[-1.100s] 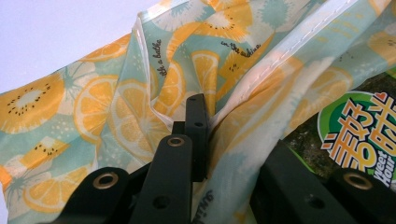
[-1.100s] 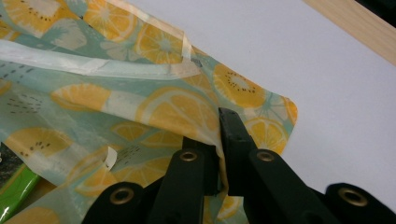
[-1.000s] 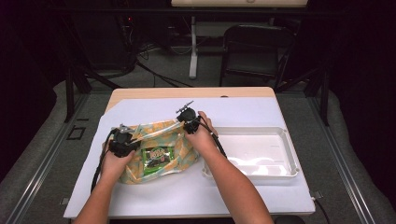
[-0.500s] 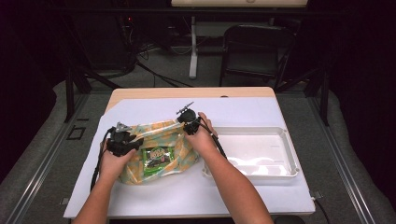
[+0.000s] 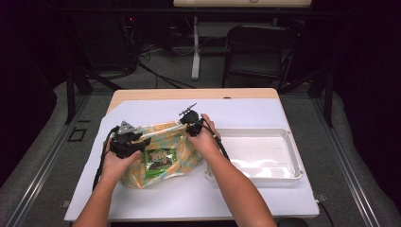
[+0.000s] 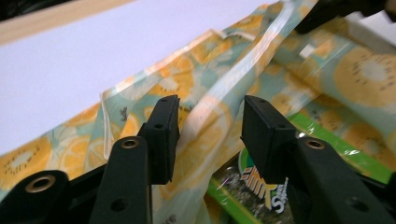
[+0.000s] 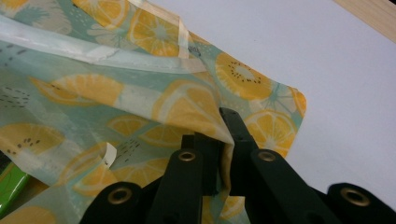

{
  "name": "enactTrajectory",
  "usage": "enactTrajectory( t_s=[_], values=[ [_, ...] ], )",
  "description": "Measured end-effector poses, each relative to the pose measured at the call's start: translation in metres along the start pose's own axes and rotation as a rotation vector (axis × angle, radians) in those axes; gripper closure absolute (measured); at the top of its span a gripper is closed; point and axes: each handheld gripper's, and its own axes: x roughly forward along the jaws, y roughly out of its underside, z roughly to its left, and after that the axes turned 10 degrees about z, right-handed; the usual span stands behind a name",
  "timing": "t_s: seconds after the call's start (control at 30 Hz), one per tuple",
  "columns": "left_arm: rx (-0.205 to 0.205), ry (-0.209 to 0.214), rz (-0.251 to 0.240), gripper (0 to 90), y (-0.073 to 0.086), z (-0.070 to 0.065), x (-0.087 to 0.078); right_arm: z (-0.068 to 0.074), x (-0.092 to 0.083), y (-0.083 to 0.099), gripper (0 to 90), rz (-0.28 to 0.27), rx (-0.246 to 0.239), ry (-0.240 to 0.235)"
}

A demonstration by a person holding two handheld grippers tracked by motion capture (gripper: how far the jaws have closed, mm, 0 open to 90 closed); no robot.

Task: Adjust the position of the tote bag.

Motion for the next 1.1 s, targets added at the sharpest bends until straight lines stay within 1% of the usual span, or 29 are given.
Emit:
enactTrajectory(
  t_s=[0.1,0.13,0.17,0.27,0.3,0.33,0.37,0.4,0.43,0.47,0.5,0.57,0.63,0.73,0.77,0.83,0.93,0.97,1.0,1.03,1.1],
  values=[
    [0.032,-0.032,-0.011,63.9,-0.002,-0.003,-0.003,0.000,0.000,0.000,86.5,-0.001,0.000,-0.001],
    [0.038,-0.035,-0.006,67.3,-0.002,-0.004,-0.003,0.000,-0.001,0.000,86.5,0.004,-0.004,-0.001],
    [0.040,-0.036,0.001,70.4,-0.002,-0.004,-0.003,0.000,-0.001,0.000,86.4,-0.004,0.002,-0.003],
    [0.054,-0.050,0.047,78.7,-0.001,-0.005,0.002,0.000,-0.001,0.000,86.1,-0.005,0.001,-0.002],
    [0.057,-0.058,0.056,80.3,-0.001,-0.004,0.004,0.000,-0.001,0.000,86.1,-0.006,0.001,-0.002],
    [0.060,-0.057,0.075,81.2,0.000,-0.004,0.005,0.000,-0.001,0.000,86.0,-0.006,0.001,-0.002],
    [0.059,-0.064,0.078,82.0,0.000,-0.004,0.008,0.000,-0.001,0.000,86.0,-0.007,0.003,-0.004],
    [0.058,-0.066,0.083,82.5,0.001,-0.004,0.009,0.000,-0.001,0.001,86.0,-0.004,0.005,-0.006],
    [0.063,-0.064,0.101,82.9,0.001,-0.003,0.010,0.000,-0.001,0.000,85.9,0.001,0.002,-0.005],
    [0.058,-0.071,0.100,83.3,0.002,-0.003,0.012,0.000,-0.001,0.000,85.8,0.005,0.000,-0.005],
    [0.058,-0.075,0.103,83.5,0.003,-0.002,0.013,0.001,0.000,0.000,85.7,-0.004,0.003,-0.007],
    [0.057,-0.072,0.121,83.9,0.004,0.000,0.016,0.001,-0.001,0.000,85.6,0.007,-0.012,-0.005],
    [0.044,-0.072,0.130,84.1,0.006,0.002,0.019,0.003,0.001,0.000,85.3,-0.014,0.004,-0.010],
    [0.038,-0.076,0.136,84.2,0.007,0.004,0.022,0.003,0.000,0.000,85.0,-0.011,0.000,-0.014],
    [0.028,-0.071,0.149,84.4,0.008,0.006,0.026,0.003,-0.001,0.001,84.7,-0.002,-0.006,-0.021],
    [0.018,-0.072,0.157,84.5,0.010,0.008,0.030,0.004,-0.001,0.001,84.8,-0.012,0.005,-0.037],
    [0.004,-0.062,0.169,84.7,0.011,0.012,0.034,0.006,-0.002,0.001,84.7,-0.010,-0.005,-0.037],
    [-0.004,-0.062,0.167,84.7,0.011,0.012,0.035,0.006,-0.002,0.001,84.5,-0.014,-0.007,-0.034],
    [-0.012,-0.067,0.160,84.7,0.011,0.013,0.036,0.006,-0.002,0.001,84.2,-0.004,-0.016,-0.032],
    [-0.012,-0.065,0.165,84.7,0.011,0.014,0.036,0.007,-0.002,0.001,83.6,-0.003,-0.016,-0.032],
    [-0.025,-0.068,0.157,84.7,0.011,0.014,0.037,0.007,-0.002,0.002,81.2,-0.005,-0.009,-0.040]
  ],
)
